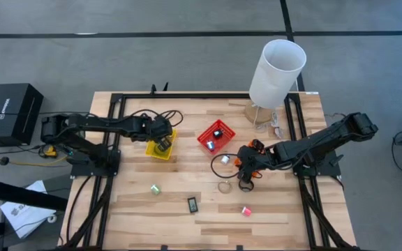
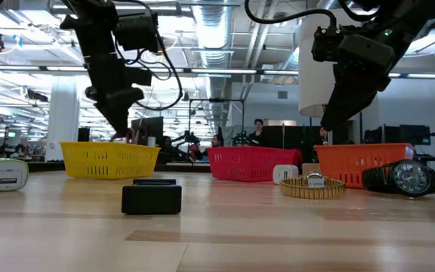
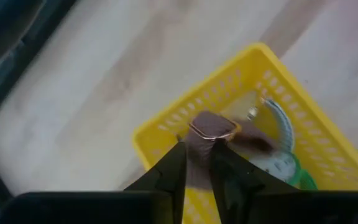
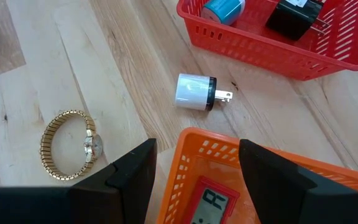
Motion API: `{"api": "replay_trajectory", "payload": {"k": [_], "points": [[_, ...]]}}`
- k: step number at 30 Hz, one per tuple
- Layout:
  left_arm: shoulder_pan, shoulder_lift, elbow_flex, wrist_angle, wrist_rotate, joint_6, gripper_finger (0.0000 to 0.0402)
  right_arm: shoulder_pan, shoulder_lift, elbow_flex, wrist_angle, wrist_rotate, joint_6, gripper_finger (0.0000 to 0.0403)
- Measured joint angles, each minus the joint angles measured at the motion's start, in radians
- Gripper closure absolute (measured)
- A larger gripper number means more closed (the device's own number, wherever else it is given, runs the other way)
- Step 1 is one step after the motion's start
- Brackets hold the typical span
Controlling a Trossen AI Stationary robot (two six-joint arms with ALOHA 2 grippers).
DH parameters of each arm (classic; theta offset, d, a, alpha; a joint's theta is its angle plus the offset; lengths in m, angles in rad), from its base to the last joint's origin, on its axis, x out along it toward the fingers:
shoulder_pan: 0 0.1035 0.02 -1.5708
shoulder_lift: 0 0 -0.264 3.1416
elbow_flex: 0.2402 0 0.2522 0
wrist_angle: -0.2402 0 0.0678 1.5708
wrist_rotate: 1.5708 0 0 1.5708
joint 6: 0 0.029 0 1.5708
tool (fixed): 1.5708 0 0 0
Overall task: Pick & Place Office items
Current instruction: Put the brown watch into the yellow bin, then put the green charger adapter into the red bin
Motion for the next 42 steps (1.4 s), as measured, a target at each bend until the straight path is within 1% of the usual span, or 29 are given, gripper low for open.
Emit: {"api": "replay_trajectory", "payload": {"k": [3,11,14,18,21,26,31,36,39,42], "points": [[-0.003,0.000,0.000,-0.001,0.036,-0.005,0.0319,0.000,0.000,0.000,0.000,0.000,0.000,0.0184],[-0.008,0.000,0.000,-0.001,0.044,-0.005,0.0270,0.000,0.000,0.000,0.000,0.000,0.000,0.0184],[-0.019,0.000,0.000,-0.001,0.045,0.027,0.0260,0.000,0.000,0.000,0.000,0.000,0.000,0.0184],[-0.062,-0.018,0.001,-0.001,0.045,0.074,0.0257,0.000,0.000,0.000,0.000,0.000,0.000,0.0184],[-0.116,-0.053,0.002,0.003,0.045,0.077,0.0257,0.000,0.000,0.000,0.001,0.000,0.000,0.0184],[-0.241,-0.134,0.002,0.012,0.056,0.076,0.0256,0.000,0.000,0.000,0.002,0.000,0.001,0.0184],[-0.358,-0.188,0.002,0.028,0.137,0.047,0.0256,0.000,0.000,0.000,0.003,0.000,0.003,0.0184],[-0.472,-0.193,0.002,0.038,0.213,0.047,0.0256,0.000,0.000,0.000,0.007,0.000,0.003,0.0184],[-0.536,-0.174,0.003,0.043,0.265,0.048,0.0256,0.000,0.000,0.000,0.010,0.000,0.003,0.0184],[-0.600,-0.150,0.003,0.046,0.280,0.050,0.0256,0.000,0.000,0.000,0.015,0.000,0.003,0.0184]]}}
